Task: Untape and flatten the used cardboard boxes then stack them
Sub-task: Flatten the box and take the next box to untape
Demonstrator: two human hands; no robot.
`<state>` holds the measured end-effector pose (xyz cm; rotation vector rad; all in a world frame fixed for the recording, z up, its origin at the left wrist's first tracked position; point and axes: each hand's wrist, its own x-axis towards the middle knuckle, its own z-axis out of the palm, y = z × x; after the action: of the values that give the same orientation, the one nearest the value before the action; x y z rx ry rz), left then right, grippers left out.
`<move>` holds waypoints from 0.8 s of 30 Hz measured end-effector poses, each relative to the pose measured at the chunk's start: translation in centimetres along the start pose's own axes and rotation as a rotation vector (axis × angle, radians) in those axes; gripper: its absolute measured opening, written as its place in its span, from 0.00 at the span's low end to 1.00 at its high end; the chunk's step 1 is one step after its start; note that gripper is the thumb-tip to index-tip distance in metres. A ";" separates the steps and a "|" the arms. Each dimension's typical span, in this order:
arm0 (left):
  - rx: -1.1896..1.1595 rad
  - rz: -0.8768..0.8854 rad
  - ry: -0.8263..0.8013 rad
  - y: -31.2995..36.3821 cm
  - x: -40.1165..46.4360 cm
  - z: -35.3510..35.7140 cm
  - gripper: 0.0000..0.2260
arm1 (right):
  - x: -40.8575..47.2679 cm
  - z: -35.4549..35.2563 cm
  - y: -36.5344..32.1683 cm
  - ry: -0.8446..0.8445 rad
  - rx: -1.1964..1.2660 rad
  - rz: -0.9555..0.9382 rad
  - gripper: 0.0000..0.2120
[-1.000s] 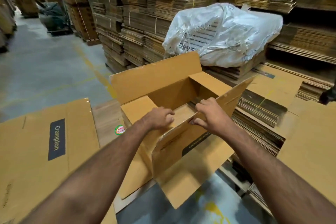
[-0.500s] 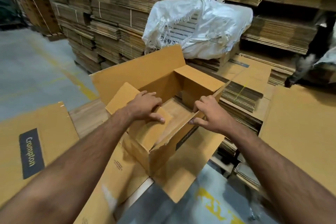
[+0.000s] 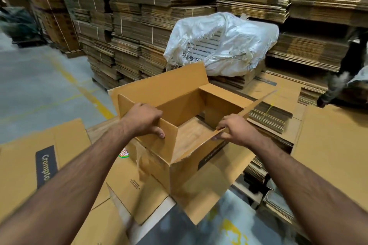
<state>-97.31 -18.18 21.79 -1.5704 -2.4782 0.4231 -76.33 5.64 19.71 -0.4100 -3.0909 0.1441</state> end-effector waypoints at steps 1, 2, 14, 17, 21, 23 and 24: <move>0.004 -0.039 -0.006 -0.2 -0.1 0.0 0.28 | 0.1 0.0 0.0 0.019 0.021 0.027 0.16; 0.003 -0.079 -0.007 -0.3 -0.2 -0.1 0.29 | 0.2 -0.2 -0.1 0.044 0.051 0.052 0.16; -0.041 -0.436 0.200 -0.5 -0.2 -2.8 0.23 | 1.7 -3.3 0.7 0.329 0.046 0.264 0.22; -0.110 -0.561 0.350 0.0 0.4 -4.0 0.23 | 2.2 -5.0 -0.1 0.420 0.014 0.311 0.24; -0.149 -0.687 0.544 -0.2 0.9 -6.9 0.30 | 2.4 -7.9 -1.2 0.566 -0.009 0.290 0.16; -0.165 -0.713 0.534 -0.9 0.9 -8.0 0.31 | 2.5 -8.9 -1.2 0.609 -0.042 0.267 0.15; -0.168 -0.719 0.501 -1.2 1.0 -8.4 0.31 | 2.7 -9.0 -1.0 0.621 -0.047 0.253 0.16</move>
<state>-96.26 -16.59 30.08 -0.6087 -2.4690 -0.2616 -78.85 6.21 28.80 -0.6921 -2.4295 -0.0475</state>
